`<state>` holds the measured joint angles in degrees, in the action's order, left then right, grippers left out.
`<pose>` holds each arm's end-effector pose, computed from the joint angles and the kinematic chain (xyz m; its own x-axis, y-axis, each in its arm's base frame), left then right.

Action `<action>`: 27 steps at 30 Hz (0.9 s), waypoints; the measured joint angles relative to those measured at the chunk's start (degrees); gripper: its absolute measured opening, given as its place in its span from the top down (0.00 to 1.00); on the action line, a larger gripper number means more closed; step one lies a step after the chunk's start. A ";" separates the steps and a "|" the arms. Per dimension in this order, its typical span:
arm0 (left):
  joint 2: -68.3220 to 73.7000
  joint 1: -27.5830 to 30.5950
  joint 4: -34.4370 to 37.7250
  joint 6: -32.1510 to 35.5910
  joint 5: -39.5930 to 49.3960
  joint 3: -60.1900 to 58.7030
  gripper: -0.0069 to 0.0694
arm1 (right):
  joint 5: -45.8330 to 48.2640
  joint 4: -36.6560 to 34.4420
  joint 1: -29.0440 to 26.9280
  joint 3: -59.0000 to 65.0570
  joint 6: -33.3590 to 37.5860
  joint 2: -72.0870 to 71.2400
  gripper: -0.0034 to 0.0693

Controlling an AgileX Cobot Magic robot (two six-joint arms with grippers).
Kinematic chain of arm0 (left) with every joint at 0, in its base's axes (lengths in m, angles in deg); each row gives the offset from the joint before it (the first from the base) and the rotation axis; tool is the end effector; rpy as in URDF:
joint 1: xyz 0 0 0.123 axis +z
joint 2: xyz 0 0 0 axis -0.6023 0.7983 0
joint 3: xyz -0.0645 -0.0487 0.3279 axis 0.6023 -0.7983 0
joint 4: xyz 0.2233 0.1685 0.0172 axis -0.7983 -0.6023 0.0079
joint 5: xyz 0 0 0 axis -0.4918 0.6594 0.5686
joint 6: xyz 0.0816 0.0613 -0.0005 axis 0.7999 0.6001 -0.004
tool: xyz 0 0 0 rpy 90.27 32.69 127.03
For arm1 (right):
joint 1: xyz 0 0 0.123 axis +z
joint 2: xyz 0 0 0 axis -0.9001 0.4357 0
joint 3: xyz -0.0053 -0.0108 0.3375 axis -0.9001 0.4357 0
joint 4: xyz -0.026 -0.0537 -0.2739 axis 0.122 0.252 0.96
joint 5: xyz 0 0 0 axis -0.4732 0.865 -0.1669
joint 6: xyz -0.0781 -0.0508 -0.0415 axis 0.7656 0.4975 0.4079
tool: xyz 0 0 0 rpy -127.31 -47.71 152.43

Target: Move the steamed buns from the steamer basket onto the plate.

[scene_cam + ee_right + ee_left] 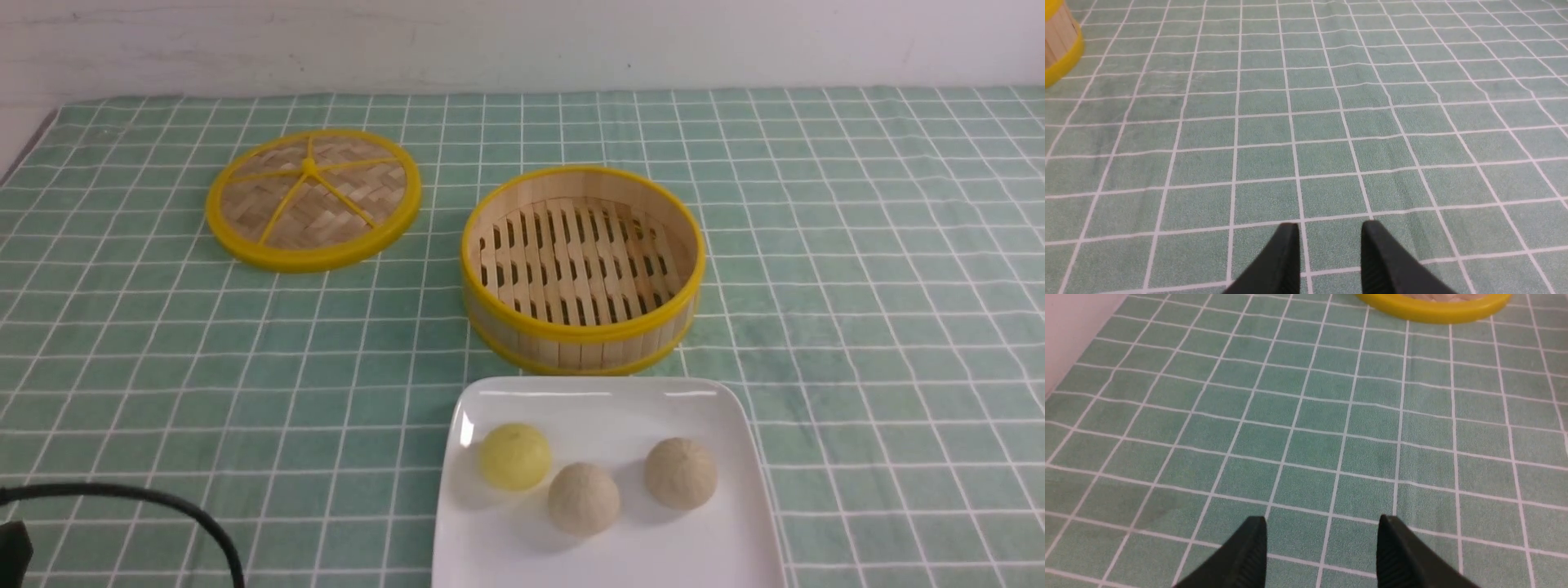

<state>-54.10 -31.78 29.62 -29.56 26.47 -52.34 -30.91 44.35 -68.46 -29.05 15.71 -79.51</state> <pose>0.0580 0.0093 0.2327 -0.4122 -0.0796 -0.9076 -0.1438 0.9894 -0.0215 0.0404 -0.0081 0.1700 -0.3192 0.0663 -0.9454 0.1349 0.9906 0.0240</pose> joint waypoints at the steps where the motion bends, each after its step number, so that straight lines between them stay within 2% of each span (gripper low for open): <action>1: -2.54 0.12 0.00 -0.06 -0.07 -0.96 0.40 | 0.00 0.00 0.00 0.00 0.00 0.00 0.62; 15: -14.25 0.12 -0.72 -0.06 4.68 -2.79 0.40 | 0.00 0.02 0.00 0.00 0.00 0.00 0.62; 21: -16.08 0.12 -2.92 -0.06 4.87 -3.05 0.40 | 0.00 0.02 0.00 0.00 0.00 0.00 0.62; 27: -16.19 0.12 -2.16 -0.06 4.89 -3.11 0.40 | 0.00 0.02 0.00 0.00 0.00 0.00 0.62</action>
<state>-70.29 -31.66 27.45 -29.61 31.36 -55.45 -30.91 44.37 -68.46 -29.05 15.71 -79.51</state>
